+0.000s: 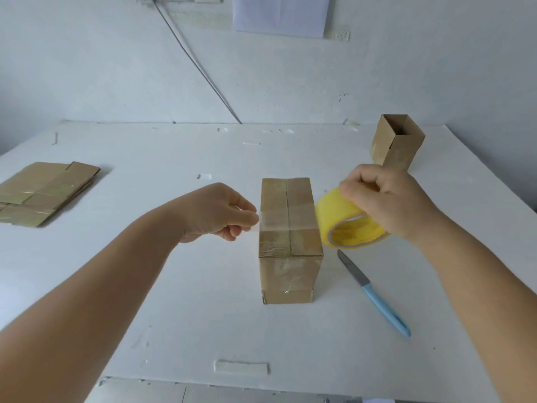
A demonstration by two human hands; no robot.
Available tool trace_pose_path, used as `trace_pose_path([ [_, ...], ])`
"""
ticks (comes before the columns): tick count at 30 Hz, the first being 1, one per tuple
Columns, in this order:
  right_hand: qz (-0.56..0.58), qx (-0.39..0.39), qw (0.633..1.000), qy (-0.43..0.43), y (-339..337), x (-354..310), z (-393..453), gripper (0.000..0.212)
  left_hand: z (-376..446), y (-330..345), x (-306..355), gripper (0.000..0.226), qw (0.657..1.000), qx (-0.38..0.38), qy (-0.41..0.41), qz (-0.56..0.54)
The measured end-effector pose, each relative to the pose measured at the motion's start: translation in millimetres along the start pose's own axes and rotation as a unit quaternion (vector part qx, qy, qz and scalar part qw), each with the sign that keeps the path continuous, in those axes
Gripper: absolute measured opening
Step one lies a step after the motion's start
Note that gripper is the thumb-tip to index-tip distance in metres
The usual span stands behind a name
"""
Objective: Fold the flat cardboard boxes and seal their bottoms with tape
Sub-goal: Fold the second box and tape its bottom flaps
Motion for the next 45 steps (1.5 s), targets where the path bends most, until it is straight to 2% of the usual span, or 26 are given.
trace_pose_path([
  [2, -0.101, -0.002, 0.995, 0.027, 2.3, 12.4, -3.0, 0.019, -1.7, -3.5, -5.6, 0.013, 1.000, -0.008, -0.007, 0.010],
  [6, -0.290, -0.002, 0.955, 0.059, 7.2, 25.2, -8.0, 0.019, 0.2, -0.5, -9.1, 0.014, 1.000, -0.018, -0.007, 0.020],
  [11, -0.281, -0.025, 0.958, 0.041, 13.4, 30.7, -6.6, 0.044, 3.1, -3.8, -14.0, 0.016, 0.999, -0.019, 0.003, 0.050],
  [20, -0.300, -0.030, 0.954, -0.004, 28.6, 37.9, -8.4, 0.035, -0.7, -1.1, -30.4, 0.018, 0.999, 0.001, 0.011, 0.051],
  [33, -0.295, -0.029, 0.955, -0.006, 36.0, 43.4, -8.6, 0.037, 5.3, 2.3, -45.1, 0.019, 0.999, 0.000, 0.017, 0.033],
  [39, -0.279, -0.049, 0.959, 0.017, 46.8, 60.4, -5.4, 0.037, 10.0, 10.1, -58.3, 0.019, 1.000, -0.009, 0.015, 0.019],
  [45, -0.209, -0.073, 0.973, 0.059, 62.6, 79.6, -7.0, 0.030, 19.4, 32.4, -75.7, 0.016, 0.997, -0.049, 0.013, -0.066],
])
Point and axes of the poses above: each hand's wrist, its own z-axis towards the middle knuckle, its own y-axis out of the palm, x = y × z, the point moved 10 cm from there along z, towards the middle knuckle, and after that the axes turned 12 degrees about y, right-handed, at the moved point
